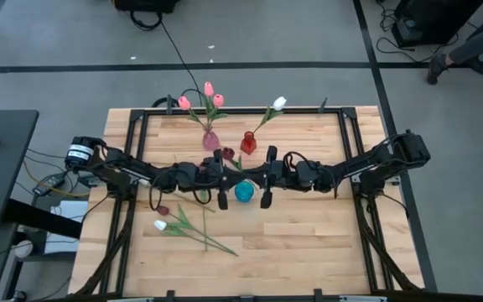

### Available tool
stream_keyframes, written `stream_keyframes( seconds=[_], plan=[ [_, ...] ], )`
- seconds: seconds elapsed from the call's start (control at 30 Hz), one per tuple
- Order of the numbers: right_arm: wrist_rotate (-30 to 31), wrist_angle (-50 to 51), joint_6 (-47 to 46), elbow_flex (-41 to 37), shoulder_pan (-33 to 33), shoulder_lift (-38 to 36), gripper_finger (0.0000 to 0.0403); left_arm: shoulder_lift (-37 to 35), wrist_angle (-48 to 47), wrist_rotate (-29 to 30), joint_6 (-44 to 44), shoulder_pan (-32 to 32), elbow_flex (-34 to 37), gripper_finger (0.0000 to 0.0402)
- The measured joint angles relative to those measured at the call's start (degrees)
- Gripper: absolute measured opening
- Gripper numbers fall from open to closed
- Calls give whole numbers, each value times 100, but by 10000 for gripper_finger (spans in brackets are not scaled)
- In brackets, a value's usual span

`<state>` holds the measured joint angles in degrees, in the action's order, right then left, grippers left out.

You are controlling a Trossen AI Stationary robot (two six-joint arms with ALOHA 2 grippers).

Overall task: Sort flowers into vase by color
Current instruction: Put the top red flower into the blue vase

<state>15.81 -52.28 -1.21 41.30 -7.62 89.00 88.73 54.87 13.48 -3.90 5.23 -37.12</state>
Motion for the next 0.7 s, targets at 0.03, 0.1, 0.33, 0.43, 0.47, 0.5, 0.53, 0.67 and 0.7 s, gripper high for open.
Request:
stream_keyframes(
  seconds=[0.03, 0.1, 0.33, 0.43, 0.47, 0.5, 0.53, 0.67, 0.7],
  plan=[
    [-18, 10, 13, 0, -1, -6, 25, 0, -2, -57, 67, 4, 0, 19],
    [-41, 40, 87, 0, -9, -15, 46, 0, -1, -120, 75, 2, 0, 13],
    [-65, 1720, -374, 0, 55, -828, 146, -576, -906, -304, 85, -53, 0, 9],
    [-43, 2431, -493, 0, 57, -1223, 175, -1001, -1326, -418, 90, -82, 0, 8],
    [-41, 2608, -512, 0, 57, -1331, 182, -1147, -1448, -431, 89, -89, 0, 7],
    [-41, 2789, -518, 0, 57, -1430, 187, -1287, -1601, -441, 90, -90, 0, 7],
    [-40, 2922, -524, 0, 57, -1519, 191, -1372, -1667, -452, 88, -90, 0, 7],
    [153, 3244, -518, 0, 57, -1732, 196, -1577, -1970, -492, 76, -87, 2, 6],
    [191, 3288, -516, 0, 57, -1752, 196, -1584, -1976, -503, 71, -87, 0, 6]
  ],
)
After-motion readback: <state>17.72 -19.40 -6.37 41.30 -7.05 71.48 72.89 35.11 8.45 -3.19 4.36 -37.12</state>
